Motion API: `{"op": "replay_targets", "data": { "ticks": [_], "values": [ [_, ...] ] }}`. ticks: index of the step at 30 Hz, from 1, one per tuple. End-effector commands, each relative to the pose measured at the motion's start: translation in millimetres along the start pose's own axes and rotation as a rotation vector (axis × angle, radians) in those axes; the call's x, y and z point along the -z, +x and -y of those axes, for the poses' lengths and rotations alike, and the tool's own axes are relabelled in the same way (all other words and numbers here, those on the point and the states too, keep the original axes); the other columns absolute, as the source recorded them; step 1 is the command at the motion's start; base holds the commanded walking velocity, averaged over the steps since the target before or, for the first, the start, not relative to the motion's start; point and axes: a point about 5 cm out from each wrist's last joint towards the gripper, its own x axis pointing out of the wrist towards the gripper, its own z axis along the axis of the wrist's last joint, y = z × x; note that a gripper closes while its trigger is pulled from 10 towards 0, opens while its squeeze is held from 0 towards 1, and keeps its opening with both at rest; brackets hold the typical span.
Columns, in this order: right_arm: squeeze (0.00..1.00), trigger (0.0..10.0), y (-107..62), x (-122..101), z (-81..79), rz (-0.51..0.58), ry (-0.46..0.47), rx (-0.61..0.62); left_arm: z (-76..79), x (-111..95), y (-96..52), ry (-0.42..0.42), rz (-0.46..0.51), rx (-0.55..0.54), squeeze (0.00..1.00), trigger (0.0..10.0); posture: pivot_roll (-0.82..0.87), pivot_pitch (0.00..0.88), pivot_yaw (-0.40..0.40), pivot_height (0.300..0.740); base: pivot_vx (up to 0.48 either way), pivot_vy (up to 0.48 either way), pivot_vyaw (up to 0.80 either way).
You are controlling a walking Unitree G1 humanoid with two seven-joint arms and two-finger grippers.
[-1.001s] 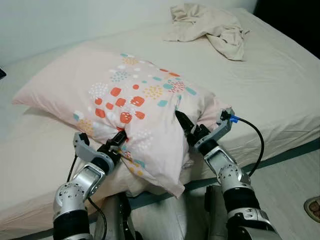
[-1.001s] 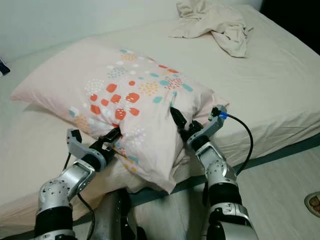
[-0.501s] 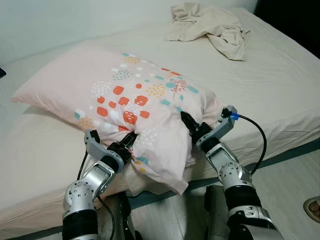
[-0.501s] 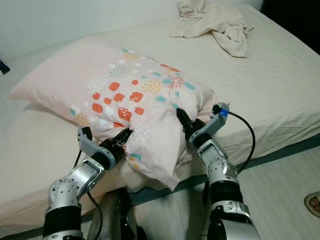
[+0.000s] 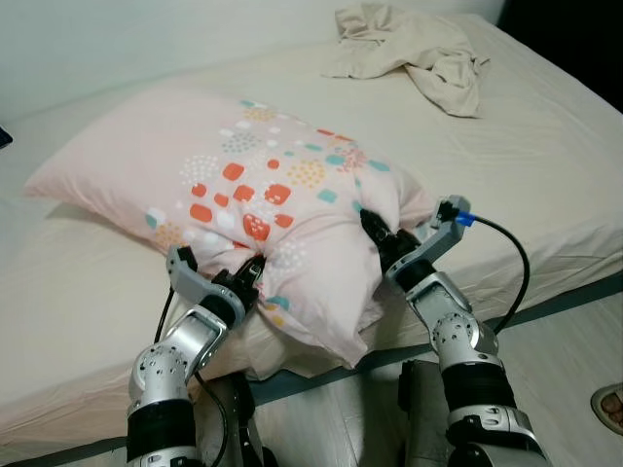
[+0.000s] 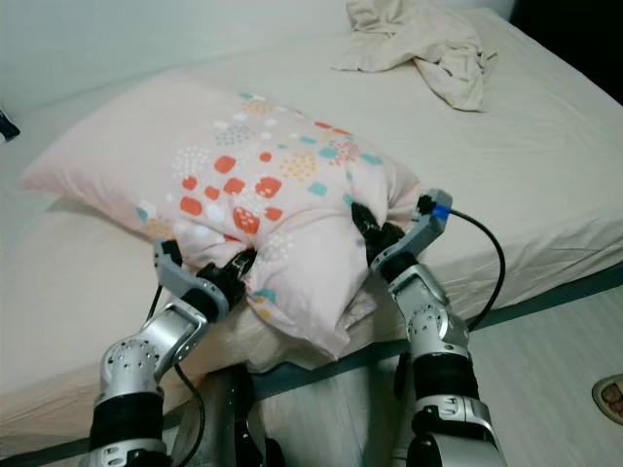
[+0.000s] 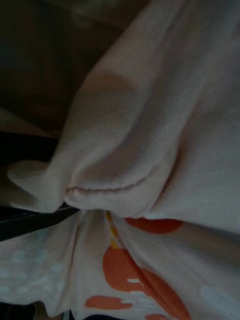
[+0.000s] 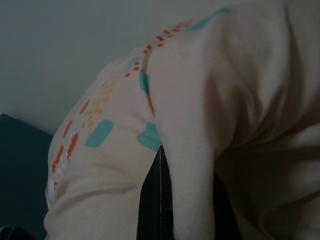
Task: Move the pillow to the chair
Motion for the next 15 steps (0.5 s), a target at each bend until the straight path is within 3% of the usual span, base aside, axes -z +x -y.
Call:
{"op": "replay_targets", "data": {
  "ticks": [1, 6, 12, 14, 15],
  "values": [
    [0.0, 0.0, -0.4, 0, -6.9, 0.0, -0.014, -0.029, 14.4, 2, 4.1, 0.001, 0.001, 0.062, 0.0, 0.0, -0.09, 0.226, 0.124, 0.536, 0.0, 0.0, 0.0],
    [0.0, 0.0, 3.2, -22, -30.1, 0.06, -0.084, -0.128, 62.9, -9, 10.2, 0.052, 0.05, 0.242, 0.0, 0.0, -0.1, 0.198, 0.117, 0.551, 0.0, 0.0, 0.0],
    [0.0, 0.0, 7.1, -29, -38.0, 0.082, -0.092, -0.16, 81.5, -12, 11.5, 0.071, 0.077, 0.311, 0.0, 0.0, -0.1, 0.183, 0.113, 0.566, 0.0, 0.0, 0.0],
    [0.0, 0.0, 10.2, -35, -43.7, 0.096, -0.1, -0.182, 94.4, -16, 12.1, 0.105, 0.103, 0.349, 0.0, 0.0, -0.1, 0.172, 0.109, 0.576, 0.0, 0.0, 0.0],
    [0.0, 0.0, 11.6, -38, -46.3, 0.102, -0.105, -0.192, 100.5, -18, 12.0, 0.127, 0.116, 0.366, 0.0, 4.7, -0.1, 0.167, 0.107, 0.581, 0.0, 0.0, 0.0]
  ]
}}
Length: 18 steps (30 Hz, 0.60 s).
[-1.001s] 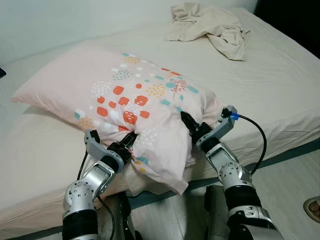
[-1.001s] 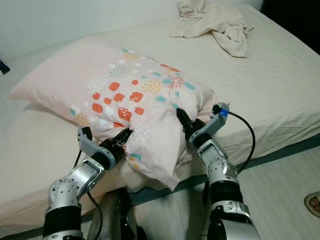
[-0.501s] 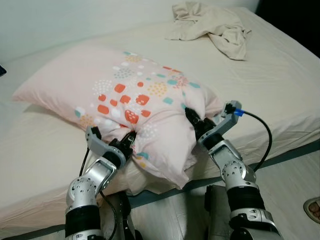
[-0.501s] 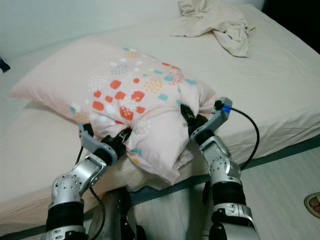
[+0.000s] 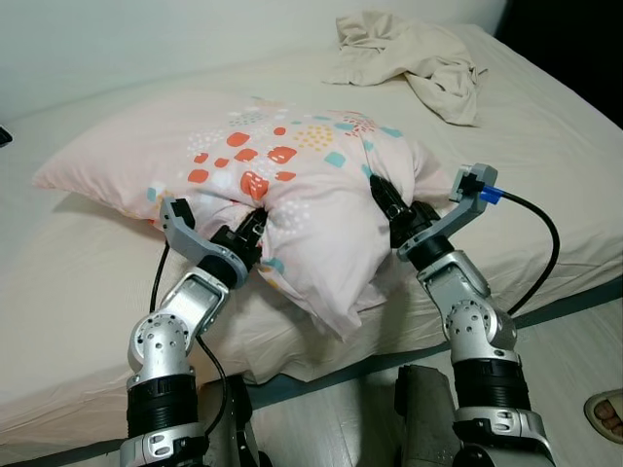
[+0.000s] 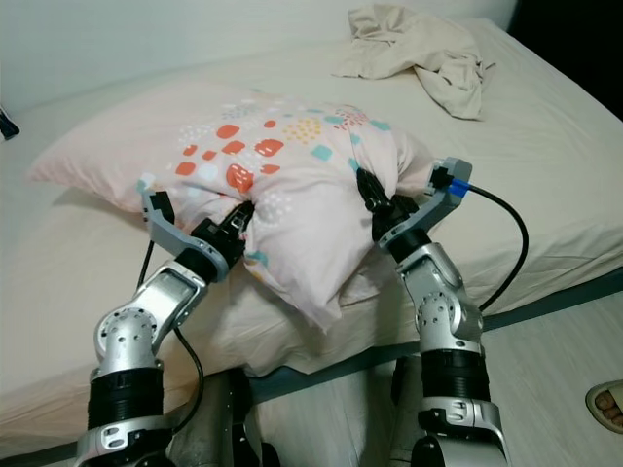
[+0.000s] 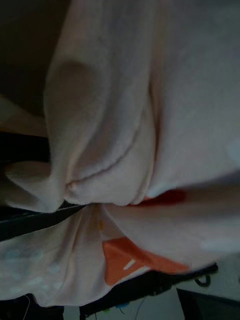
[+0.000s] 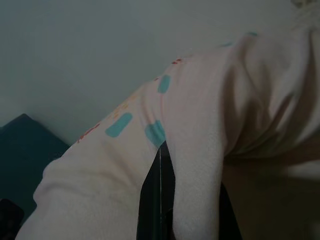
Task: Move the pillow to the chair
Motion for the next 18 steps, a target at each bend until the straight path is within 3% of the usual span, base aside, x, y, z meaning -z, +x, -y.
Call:
{"op": "replay_targets", "data": {
  "ticks": [1, 2, 3, 7, 18],
  "values": [
    [0.0, 0.0, 8.6, -6, -16.0, 0.015, -0.009, -0.079, 42.4, 0, 15.8, 0.025, 0.027, 0.164, 0.0, 4.7, -0.11, 0.164, 0.107, 0.586, 0.0, 0.0, 0.0],
    [0.0, 0.0, 8.6, -6, -16.0, 0.015, -0.009, -0.079, 42.4, 0, 15.8, 0.025, 0.027, 0.164, 0.0, 4.7, -0.11, 0.164, 0.107, 0.586, 0.0, 0.0, 0.0],
    [0.0, 0.0, 9.5, -8, -17.2, 0.017, -0.013, -0.081, 46.0, -2, 16.4, 0.045, 0.035, 0.171, 0.0, 10.0, -0.11, 0.157, 0.105, 0.591, 0.0, 0.0, 0.0],
    [0.0, 0.0, 10.8, -9, -19.6, 0.015, -0.016, -0.088, 57.0, -5, 16.6, 0.124, 0.055, 0.194, 0.0, 10.0, -0.1, 0.138, 0.101, 0.611, 0.0, 0.0, 0.0],
    [0.0, 0.0, 16.7, -6, -29.1, 0.003, -0.01, -0.127, 63.6, 1, 18.2, 0.167, 0.055, 0.204, 0.0, 10.0, -0.1, 0.128, 0.098, 0.656, 0.0, 0.0, 0.0]
  ]
}}
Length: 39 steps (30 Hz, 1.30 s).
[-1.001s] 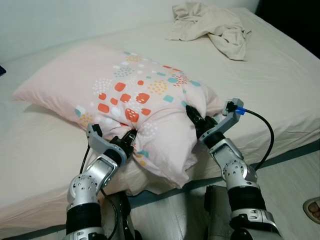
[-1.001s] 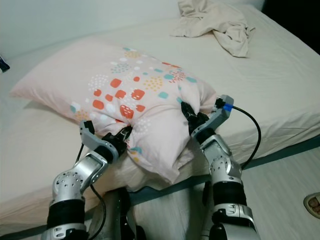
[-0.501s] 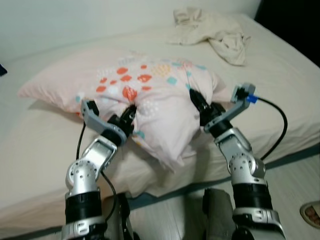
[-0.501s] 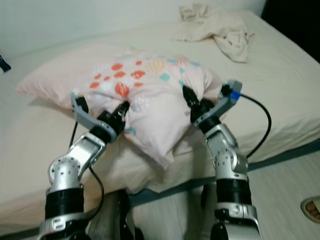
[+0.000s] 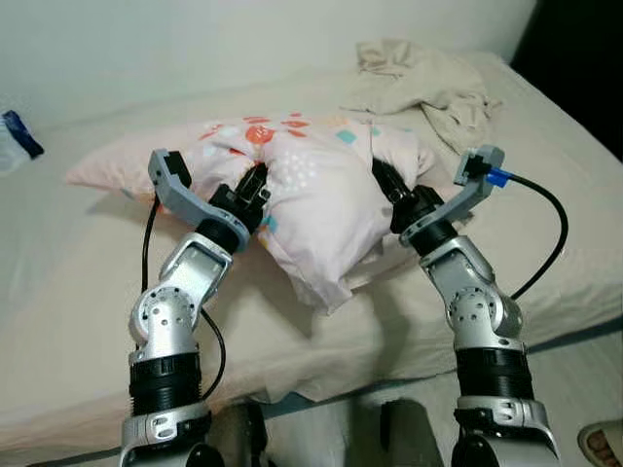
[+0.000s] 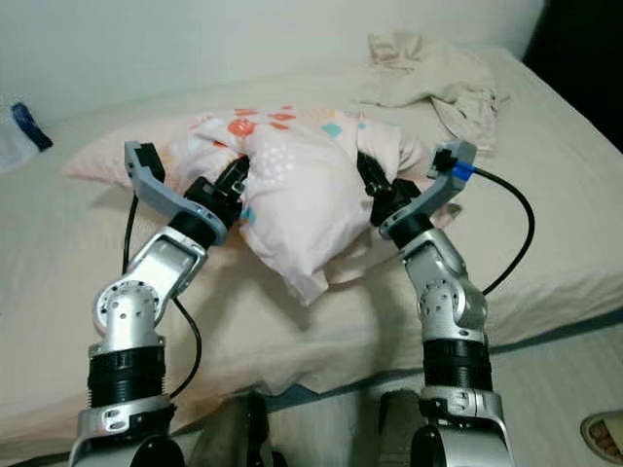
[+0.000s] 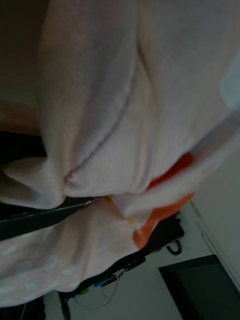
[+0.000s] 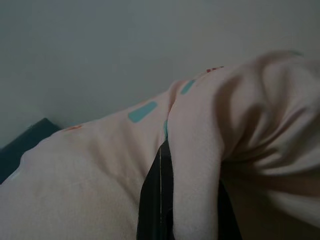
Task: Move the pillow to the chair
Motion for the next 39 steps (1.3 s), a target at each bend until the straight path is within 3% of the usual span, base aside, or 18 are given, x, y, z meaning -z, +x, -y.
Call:
{"op": "replay_targets", "data": {
  "ticks": [1, 6, 20, 31, 32, 33, 34, 39],
  "values": [
    [0.0, 0.0, 10.3, 5, -21.0, -0.02, 0.007, -0.103, 24.3, 9, 7.7, -0.001, -0.007, 0.095, 0.0, 10.0, -0.1, 0.127, 0.097, 0.661, 0.0, 0.0, 0.0],
    [0.0, 0.0, 13.0, 7, -23.2, -0.033, 0.005, -0.115, 22.2, 13, 8.8, 0.058, -0.013, 0.075, 0.0, 10.0, -0.1, 0.119, 0.089, 0.681, 0.0, 0.0, 0.0],
    [0.0, 0.0, 11.0, 21, -23.3, -0.078, 0.005, -0.11, 11.8, 17, 9.3, 0.114, -0.014, 0.033, 0.0, 10.0, -0.11, 0.099, 0.085, 0.736, 0.0, 0.0, 0.0],
    [0.0, 0.0, 11.5, 32, -18.3, -0.109, -0.013, -0.069, -6.1, 23, 11.3, 0.183, -0.022, -0.068, 0.0, 10.0, -0.12, 0.058, 0.077, 0.74, 0.0, 0.0, 0.0],
    [0.0, 6.1, 10.2, 36, -14.9, -0.121, -0.026, -0.041, -12.5, 23, 10.1, 0.196, -0.023, -0.1, 0.0, 10.0, -0.11, 0.057, 0.076, 0.74, 0.0, 0.0, 0.0],
    [0.0, 6.1, 10.2, 36, -14.9, -0.121, -0.026, -0.041, -12.5, 23, 10.1, 0.196, -0.023, -0.1, 0.0, 10.0, -0.11, 0.057, 0.076, 0.74, 0.0, 0.0, 0.0],
    [0.0, 10.0, 8.1, 38, -10.3, -0.127, -0.04, -0.006, -18.7, 23, 8.2, 0.21, -0.024, -0.128, 0.0, 10.0, -0.11, 0.056, 0.074, 0.74, 0.0, 0.0, 0.0],
    [0.0, 10.0, 0.6, 35, -3.0, -0.082, -0.056, 0.022, -29.0, 22, 4.1, 0.284, -0.03, -0.174, 0.0, 10.0, -0.11, 0.056, 0.074, 0.74, 0.0, 0.0, 0.0]
  ]
}}
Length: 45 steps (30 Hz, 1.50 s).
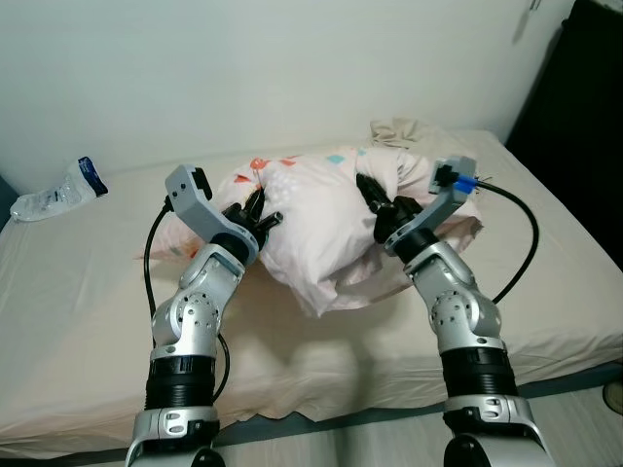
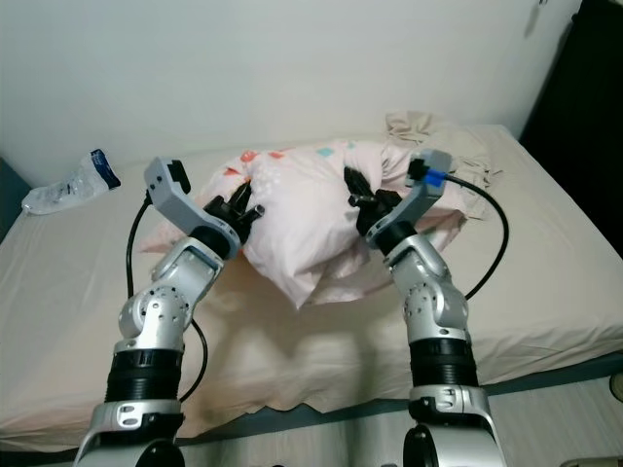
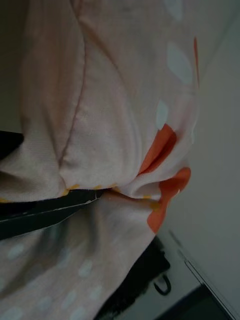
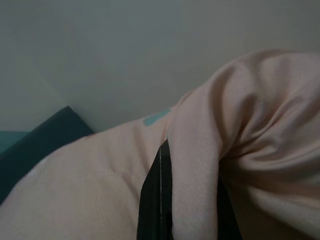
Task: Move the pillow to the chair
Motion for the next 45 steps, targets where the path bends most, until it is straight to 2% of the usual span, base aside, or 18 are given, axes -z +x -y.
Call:
{"op": "replay_targets", "data": {
  "ticks": [1, 5, 8, 17, 27, 29, 45],
  "values": [
    [0.0, 10.0, 0.3, 6, -8.5, 0.003, -0.002, -0.048, 6.8, -1, 1.1, 0.059, 0.014, 0.031, 0.0, 10.0, -0.11, 0.056, 0.074, 0.74, 0.0, 0.0, 0.0],
    [0.0, 10.0, -4.8, 3, -8.0, 0.025, -0.02, -0.067, 6.2, 2, 1.7, 0.148, 0.011, 0.026, 0.0, 10.0, -0.12, 0.056, 0.076, 0.74, 0.0, 0.0, 0.39],
    [0.0, 10.0, -5.0, 2, -7.9, 0.029, -0.022, -0.069, 7.6, 3, 3.5, 0.18, 0.011, 0.031, 0.0, 10.0, -0.12, 0.056, 0.078, 0.74, 0.0, 0.0, 0.77],
    [0.0, 10.0, -3.8, 0, -9.1, 0.059, -0.031, -0.076, 9.6, 6, 7.5, 0.208, 0.018, 0.035, 0.0, 10.0, -0.11, 0.053, 0.083, 0.74, 0.0, 0.0, 0.77],
    [0.0, 10.0, -4.6, -1, -7.9, 0.071, -0.03, -0.066, 4.2, 10, 7.8, 0.262, 0.004, 0.022, 0.0, 10.0, -0.11, 0.061, 0.09, 0.74, 0.0, 0.0, 0.77],
    [0.0, 10.0, -5.2, 0, -7.6, 0.074, -0.029, -0.063, 5.7, 12, 7.2, 0.308, -0.001, 0.044, 0.0, 10.0, -0.11, 0.06, 0.094, 0.74, 0.0, 0.0, 0.77],
    [0.0, 10.0, -5.5, 2, -9.9, 0.076, -0.026, -0.068, 4.5, 17, 6.0, 0.334, -0.026, 0.062, 0.0, 10.0, -0.11, 0.059, 0.102, 0.74, 0.0, 0.0, 0.77]
  ]
}}
